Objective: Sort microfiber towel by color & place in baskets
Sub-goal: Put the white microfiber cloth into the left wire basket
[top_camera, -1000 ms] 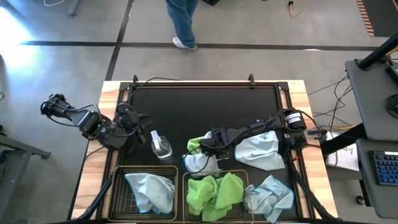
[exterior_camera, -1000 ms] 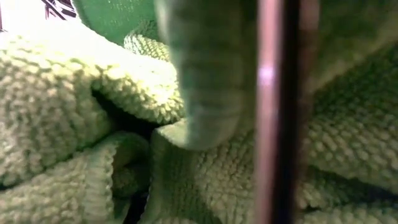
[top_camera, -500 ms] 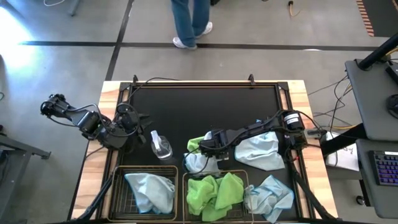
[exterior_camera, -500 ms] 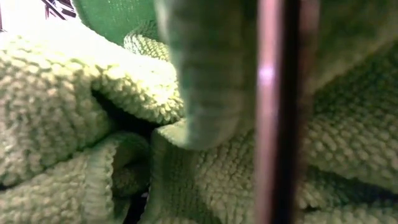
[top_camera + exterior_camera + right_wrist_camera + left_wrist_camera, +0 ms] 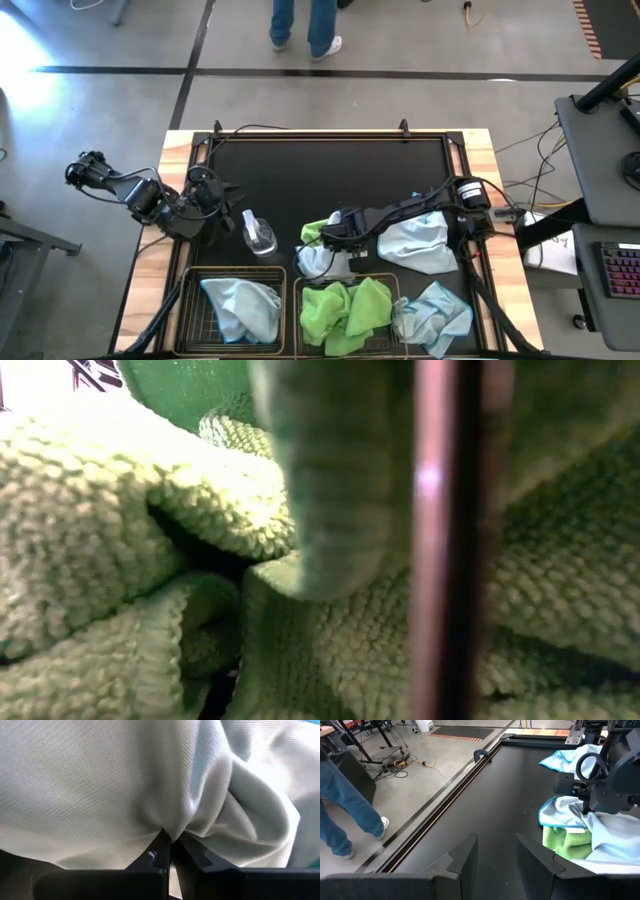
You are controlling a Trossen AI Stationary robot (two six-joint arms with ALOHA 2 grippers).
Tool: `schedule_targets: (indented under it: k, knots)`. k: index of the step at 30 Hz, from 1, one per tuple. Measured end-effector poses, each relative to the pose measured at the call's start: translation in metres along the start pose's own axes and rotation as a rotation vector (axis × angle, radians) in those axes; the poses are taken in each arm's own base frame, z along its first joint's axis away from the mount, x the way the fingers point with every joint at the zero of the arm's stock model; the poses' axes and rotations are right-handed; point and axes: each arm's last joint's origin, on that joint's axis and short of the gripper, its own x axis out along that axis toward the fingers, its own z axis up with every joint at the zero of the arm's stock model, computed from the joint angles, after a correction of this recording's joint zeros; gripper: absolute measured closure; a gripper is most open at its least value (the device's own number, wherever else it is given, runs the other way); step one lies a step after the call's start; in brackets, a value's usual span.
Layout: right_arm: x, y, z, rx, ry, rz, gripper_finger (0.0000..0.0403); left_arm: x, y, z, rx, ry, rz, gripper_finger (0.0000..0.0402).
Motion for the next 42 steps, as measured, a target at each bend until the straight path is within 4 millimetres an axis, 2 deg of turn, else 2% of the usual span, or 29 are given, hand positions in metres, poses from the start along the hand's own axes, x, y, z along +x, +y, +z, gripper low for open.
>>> schedule_targets:
  k: [3, 13, 24, 37, 42]
  knots:
    - [-0.010, -0.001, 0.000, 0.014, -0.023, 0.000, 0.0393, 0.000, 0.000, 0.000, 0.000, 0.000, 0.000, 0.0288]
    - [-0.067, -0.003, 0.014, 0.053, -0.215, 0.003, 0.0394, 0.000, 0.000, 0.000, -0.001, -0.001, 0.000, 0.0288]
    - [-0.118, -0.003, 0.027, 0.049, -0.387, 0.011, 0.0394, -0.001, 0.001, 0.000, -0.003, -0.002, -0.001, 0.0288]
    - [-0.196, 0.009, 0.044, -0.007, -0.645, 0.039, 0.0394, -0.001, 0.001, 0.000, -0.005, -0.003, -0.002, 0.0288]
    - [-0.219, 0.016, 0.045, -0.025, -0.721, 0.048, 0.0394, -0.001, 0.001, 0.000, -0.005, -0.003, -0.002, 0.0288]
